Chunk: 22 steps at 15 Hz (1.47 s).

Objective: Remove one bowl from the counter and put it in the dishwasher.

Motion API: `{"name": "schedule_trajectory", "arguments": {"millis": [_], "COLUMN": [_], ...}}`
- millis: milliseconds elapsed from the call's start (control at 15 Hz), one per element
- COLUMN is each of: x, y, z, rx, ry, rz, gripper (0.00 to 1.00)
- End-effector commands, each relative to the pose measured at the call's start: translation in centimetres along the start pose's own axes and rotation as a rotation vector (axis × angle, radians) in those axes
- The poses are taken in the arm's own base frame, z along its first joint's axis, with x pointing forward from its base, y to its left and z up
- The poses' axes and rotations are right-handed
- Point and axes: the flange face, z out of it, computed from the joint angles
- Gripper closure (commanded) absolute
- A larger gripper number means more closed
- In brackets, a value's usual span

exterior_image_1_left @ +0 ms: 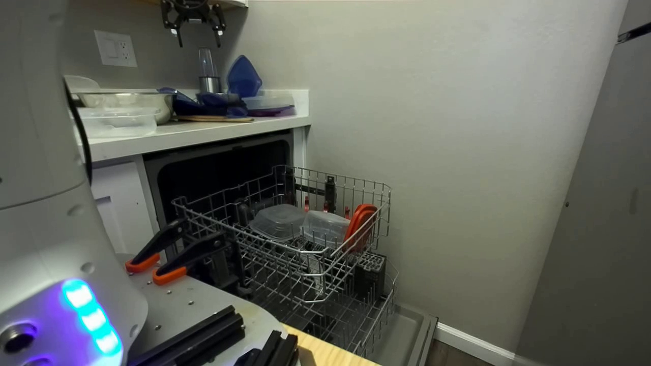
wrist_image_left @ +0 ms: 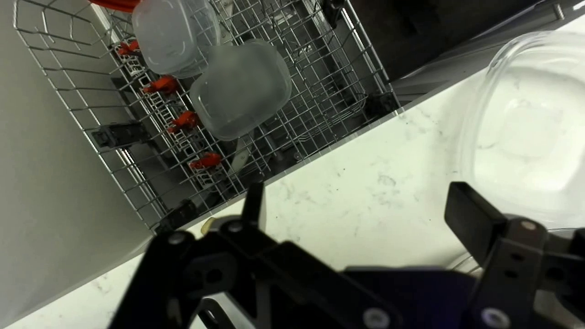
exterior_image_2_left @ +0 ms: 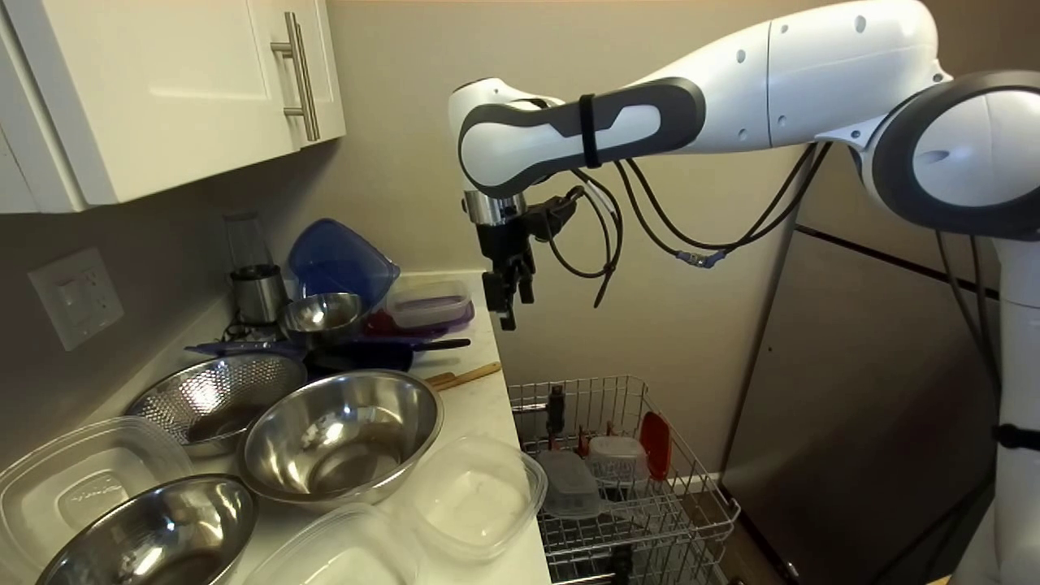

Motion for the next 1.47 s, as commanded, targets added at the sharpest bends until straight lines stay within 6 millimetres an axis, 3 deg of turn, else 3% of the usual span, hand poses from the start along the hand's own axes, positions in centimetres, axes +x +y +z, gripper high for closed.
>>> {"name": "schedule_trajectory", "arguments": {"millis": [0,400,667,1400], "x": [0.1,1.5,1.2,0.4], "y": [-0.4,-5.1,-6.1,-9.4], "z": [0.1,7.5,11.7,16.2], "rx": [0.005,0.13,0.205,0.286], "ry": [0.01,0.171,0.199,0.12], "rz": [-0.008,-0.106,-0.105,-0.212], "gripper": [0.0,0.0,0.0,0.01]}}
